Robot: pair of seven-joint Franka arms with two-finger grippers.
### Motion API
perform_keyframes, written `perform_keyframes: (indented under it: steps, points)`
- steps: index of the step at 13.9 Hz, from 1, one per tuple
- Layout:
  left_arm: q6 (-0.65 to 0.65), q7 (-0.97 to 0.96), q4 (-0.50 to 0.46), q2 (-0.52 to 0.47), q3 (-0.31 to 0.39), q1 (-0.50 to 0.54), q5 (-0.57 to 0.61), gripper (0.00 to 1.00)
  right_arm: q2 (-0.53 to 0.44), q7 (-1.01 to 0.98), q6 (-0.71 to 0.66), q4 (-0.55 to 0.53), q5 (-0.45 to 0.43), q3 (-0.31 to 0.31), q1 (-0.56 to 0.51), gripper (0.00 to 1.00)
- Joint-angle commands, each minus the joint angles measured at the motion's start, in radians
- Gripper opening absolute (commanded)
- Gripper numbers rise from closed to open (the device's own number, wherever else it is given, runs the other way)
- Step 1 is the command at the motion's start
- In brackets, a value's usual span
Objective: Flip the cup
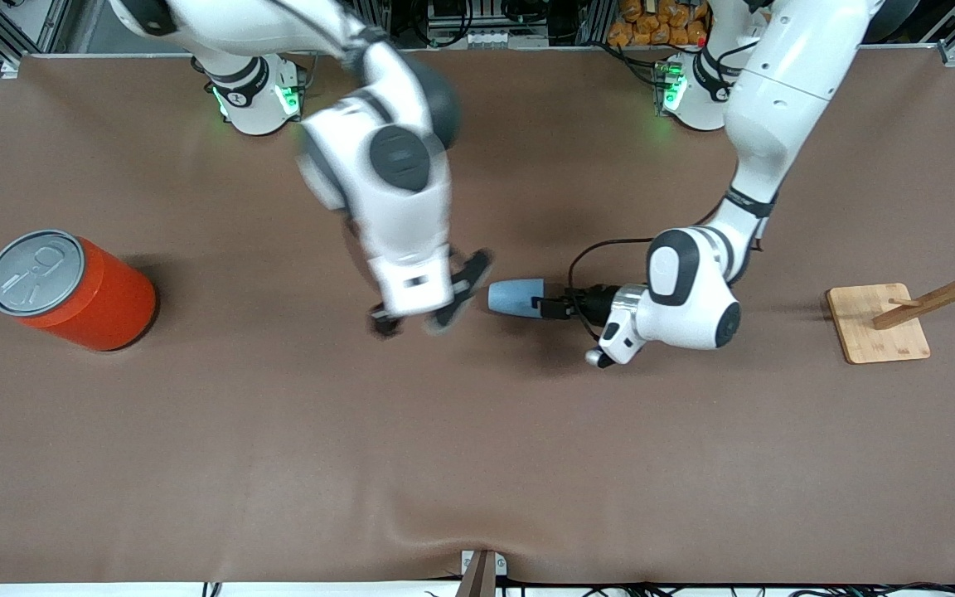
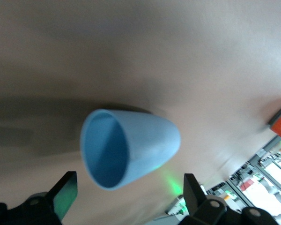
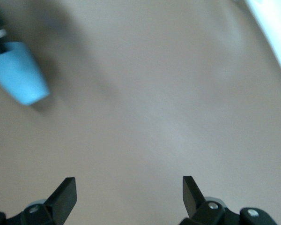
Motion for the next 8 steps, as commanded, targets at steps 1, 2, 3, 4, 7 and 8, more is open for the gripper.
perform_keyframes:
  steps: [1,2,3,4,7,8]
  points:
    - [0.015,-0.011,-0.006,-0.009,0.006,-0.031,-0.036,1.00,-0.076,0.002,-0.010,-0.027,0.030,0.018,-0.152,1.00]
    - [0.036,-0.011,-0.006,-0.003,0.006,-0.040,-0.036,1.00,-0.095,0.001,-0.007,-0.027,0.030,0.018,-0.195,1.00]
    - [0.057,-0.011,-0.006,0.011,0.006,-0.052,-0.038,1.00,-0.109,-0.001,-0.004,-0.024,0.032,0.022,-0.255,1.00]
    - [0.082,-0.011,-0.006,0.017,0.006,-0.060,-0.038,1.00,-0.131,0.001,-0.007,-0.023,0.035,0.030,-0.304,1.00]
    - [0.117,-0.009,0.001,0.028,0.006,-0.065,-0.038,1.00,-0.215,0.007,-0.052,-0.024,0.050,0.030,-0.390,1.00]
    - [0.134,-0.009,0.003,0.029,0.006,-0.065,-0.039,1.00,-0.227,0.008,-0.097,-0.024,0.084,0.030,-0.428,1.00]
